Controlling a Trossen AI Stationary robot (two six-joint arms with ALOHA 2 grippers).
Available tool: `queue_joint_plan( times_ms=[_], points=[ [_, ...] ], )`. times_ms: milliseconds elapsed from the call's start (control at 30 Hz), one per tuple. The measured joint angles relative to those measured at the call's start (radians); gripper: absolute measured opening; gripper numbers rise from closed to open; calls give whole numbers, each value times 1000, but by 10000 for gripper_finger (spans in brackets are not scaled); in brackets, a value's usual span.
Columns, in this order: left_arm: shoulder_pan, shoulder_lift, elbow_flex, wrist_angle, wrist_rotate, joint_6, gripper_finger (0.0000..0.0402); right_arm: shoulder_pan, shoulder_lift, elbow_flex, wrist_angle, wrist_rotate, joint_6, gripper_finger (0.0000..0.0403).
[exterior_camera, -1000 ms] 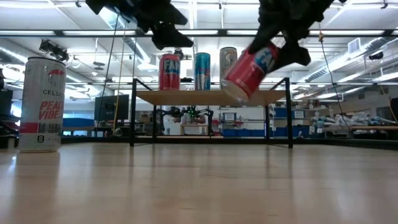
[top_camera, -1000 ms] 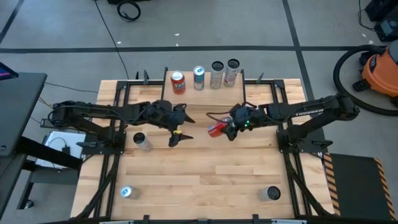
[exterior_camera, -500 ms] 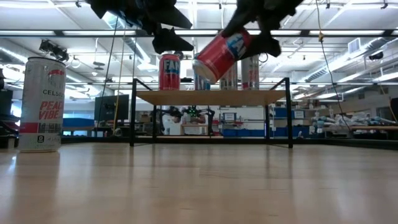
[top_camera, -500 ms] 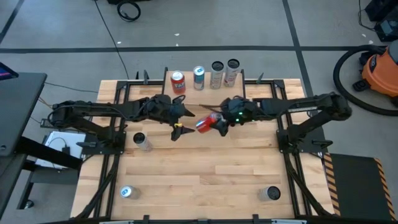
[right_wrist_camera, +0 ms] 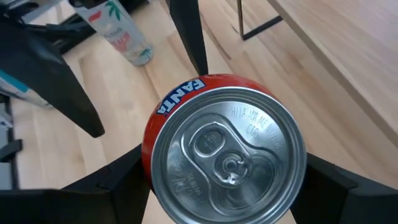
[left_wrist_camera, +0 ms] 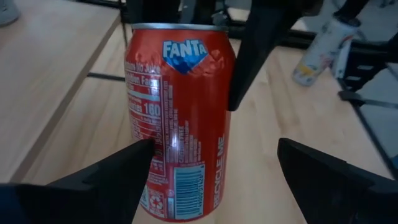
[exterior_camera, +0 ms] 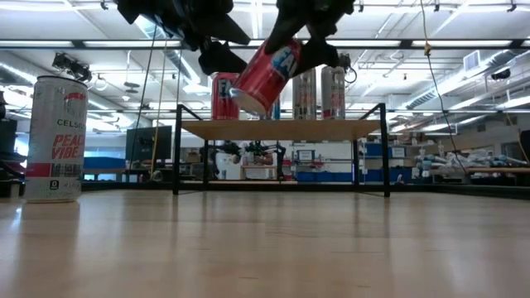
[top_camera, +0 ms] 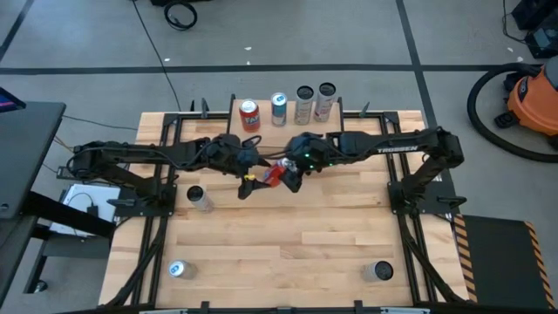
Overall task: Place canned beverage on shelf
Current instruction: Put the left red soda can on the shelf
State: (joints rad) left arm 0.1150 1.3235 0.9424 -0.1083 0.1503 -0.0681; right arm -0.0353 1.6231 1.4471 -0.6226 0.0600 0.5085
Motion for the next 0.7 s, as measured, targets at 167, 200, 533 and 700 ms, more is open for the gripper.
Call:
queue_joint_plan(
  times_ms=[167,200,533,700],
  points=[
    [4,0,0,-16,-33,-3,357,-1,29,22,1,-18,-14,303],
    [6,0,0,-11,-33,-6,357,0,29,23,3,-21,-17,303],
    [5,4,1,-8,-28,-28,357,14,26,28,62,-53,-43,303],
    [2,35,2,5,23,-25,357,-4,25,28,117,-61,-58,303]
  ],
)
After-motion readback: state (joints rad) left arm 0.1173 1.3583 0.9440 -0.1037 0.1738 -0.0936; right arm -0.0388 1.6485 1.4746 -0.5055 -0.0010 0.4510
